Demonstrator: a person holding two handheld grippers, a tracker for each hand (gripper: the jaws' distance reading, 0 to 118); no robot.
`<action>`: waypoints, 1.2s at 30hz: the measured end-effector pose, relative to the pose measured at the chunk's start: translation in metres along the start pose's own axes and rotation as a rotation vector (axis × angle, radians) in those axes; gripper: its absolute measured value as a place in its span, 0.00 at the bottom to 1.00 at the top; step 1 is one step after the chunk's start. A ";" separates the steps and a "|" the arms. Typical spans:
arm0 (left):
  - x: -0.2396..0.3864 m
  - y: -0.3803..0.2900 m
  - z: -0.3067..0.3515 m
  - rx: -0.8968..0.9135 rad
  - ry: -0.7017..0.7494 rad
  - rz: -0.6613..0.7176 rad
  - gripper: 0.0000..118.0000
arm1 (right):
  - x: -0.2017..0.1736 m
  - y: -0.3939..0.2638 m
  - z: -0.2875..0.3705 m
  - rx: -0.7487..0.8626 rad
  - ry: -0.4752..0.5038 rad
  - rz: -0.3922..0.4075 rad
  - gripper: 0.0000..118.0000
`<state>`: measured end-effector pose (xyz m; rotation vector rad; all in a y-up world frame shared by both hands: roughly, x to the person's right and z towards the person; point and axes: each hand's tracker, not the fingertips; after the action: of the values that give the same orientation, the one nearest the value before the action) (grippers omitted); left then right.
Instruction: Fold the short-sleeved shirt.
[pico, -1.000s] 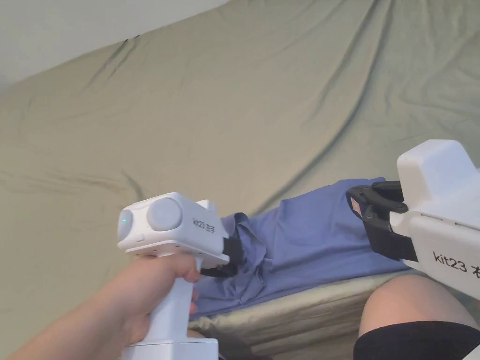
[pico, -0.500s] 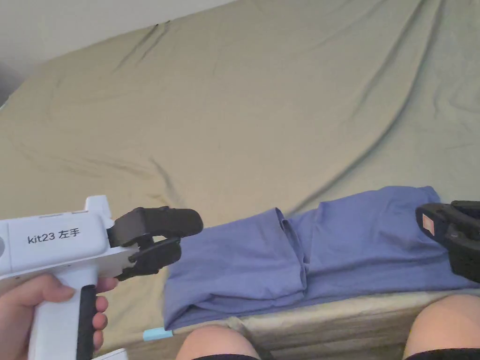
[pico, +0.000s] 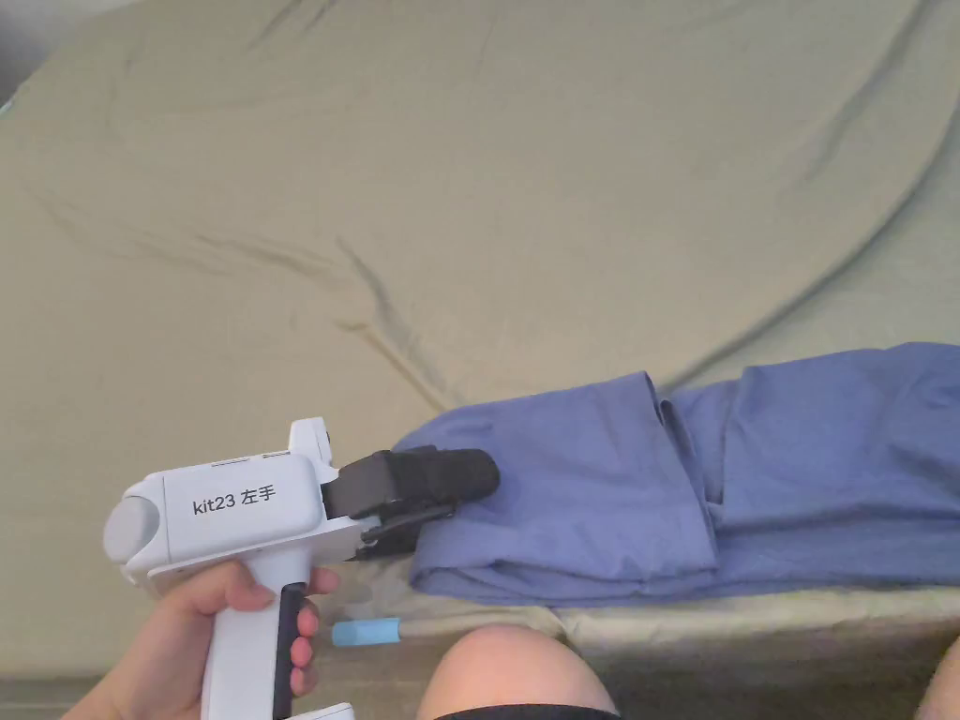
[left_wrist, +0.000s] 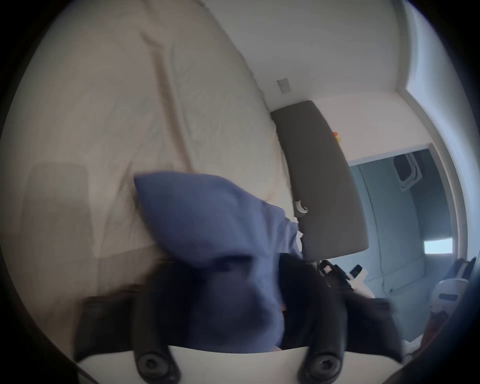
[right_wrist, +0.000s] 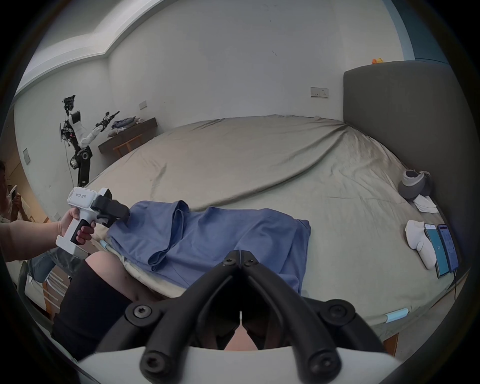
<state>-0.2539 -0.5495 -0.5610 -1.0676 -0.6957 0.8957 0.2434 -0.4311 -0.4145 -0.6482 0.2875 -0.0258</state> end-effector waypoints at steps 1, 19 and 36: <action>0.001 -0.001 -0.010 -0.027 0.069 -0.052 0.18 | 0.001 -0.001 -0.001 -0.004 -0.003 -0.003 0.00; 0.054 0.036 0.078 0.076 0.308 -0.217 0.15 | -0.017 0.030 -0.027 0.025 -0.027 -0.009 0.00; 0.247 0.019 0.003 0.066 0.231 -0.440 0.15 | -0.029 0.055 -0.061 0.114 -0.046 -0.015 0.00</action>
<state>-0.1441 -0.3273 -0.5639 -0.8934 -0.6669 0.4072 0.1949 -0.4197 -0.4866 -0.5370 0.2347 -0.0408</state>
